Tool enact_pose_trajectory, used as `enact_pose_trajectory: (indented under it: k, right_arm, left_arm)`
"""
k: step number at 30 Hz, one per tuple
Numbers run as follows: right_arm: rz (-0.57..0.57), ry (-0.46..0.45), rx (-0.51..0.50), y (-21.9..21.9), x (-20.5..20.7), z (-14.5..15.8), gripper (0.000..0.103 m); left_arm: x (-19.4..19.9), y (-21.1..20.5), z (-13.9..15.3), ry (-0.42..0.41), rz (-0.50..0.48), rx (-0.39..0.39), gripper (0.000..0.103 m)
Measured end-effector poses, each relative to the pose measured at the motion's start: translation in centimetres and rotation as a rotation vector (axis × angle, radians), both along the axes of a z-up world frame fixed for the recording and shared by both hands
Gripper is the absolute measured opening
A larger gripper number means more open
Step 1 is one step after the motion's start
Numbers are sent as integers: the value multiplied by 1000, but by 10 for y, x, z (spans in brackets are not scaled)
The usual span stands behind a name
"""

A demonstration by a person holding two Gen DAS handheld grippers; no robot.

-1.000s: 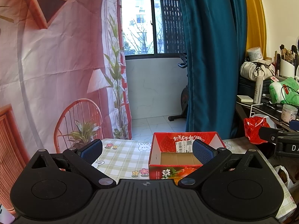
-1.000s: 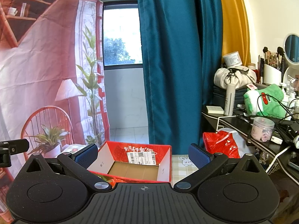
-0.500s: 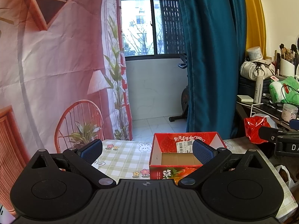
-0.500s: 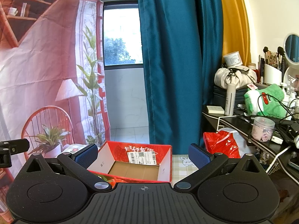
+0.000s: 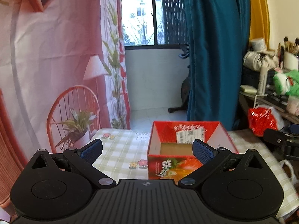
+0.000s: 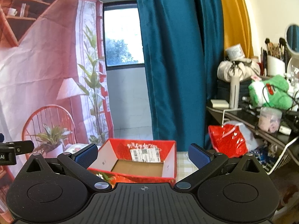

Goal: Organize soft objects
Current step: 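Move both grippers down toward the orange floral cloth beside the red box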

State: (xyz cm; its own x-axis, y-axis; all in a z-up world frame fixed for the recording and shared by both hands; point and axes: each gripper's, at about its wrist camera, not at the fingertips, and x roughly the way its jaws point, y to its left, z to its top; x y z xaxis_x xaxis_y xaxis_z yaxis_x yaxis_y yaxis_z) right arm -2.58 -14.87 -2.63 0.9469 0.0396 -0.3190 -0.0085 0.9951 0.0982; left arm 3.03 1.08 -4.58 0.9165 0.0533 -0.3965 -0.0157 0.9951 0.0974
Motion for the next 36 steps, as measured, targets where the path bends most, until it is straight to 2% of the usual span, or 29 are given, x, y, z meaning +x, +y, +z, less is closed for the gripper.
enact_pose_trajectory:
  k: [5, 10, 16, 19, 24, 28, 30, 36]
  right_arm:
    - [14, 47, 28, -9, 19, -36, 103]
    - [-29, 94, -12, -9, 36, -69, 102]
    - [18, 197, 46, -13, 57, -100, 103]
    - [-19, 219, -27, -6, 64, -112, 103]
    - [8, 277, 17, -5, 76, -130, 103]
    - [-4, 323, 30, -6, 86, -143, 102]
    - [7, 335, 43, -7, 89, -148, 93]
    - [67, 373, 80, -8, 98, -159, 80]
  left_arm:
    - [22, 5, -27, 43, 11, 4, 103]
    - [46, 10, -57, 121, 2, -19, 103]
    - [67, 20, -87, 218, -21, -49, 103]
    - [71, 24, -95, 239, -35, -86, 101]
    - [80, 37, -105, 284, -48, -214, 90]
    - [87, 37, -116, 314, -67, -227, 84]
    - [91, 36, -123, 339, -79, -249, 81]
    - [102, 40, -141, 414, -108, -368, 75]
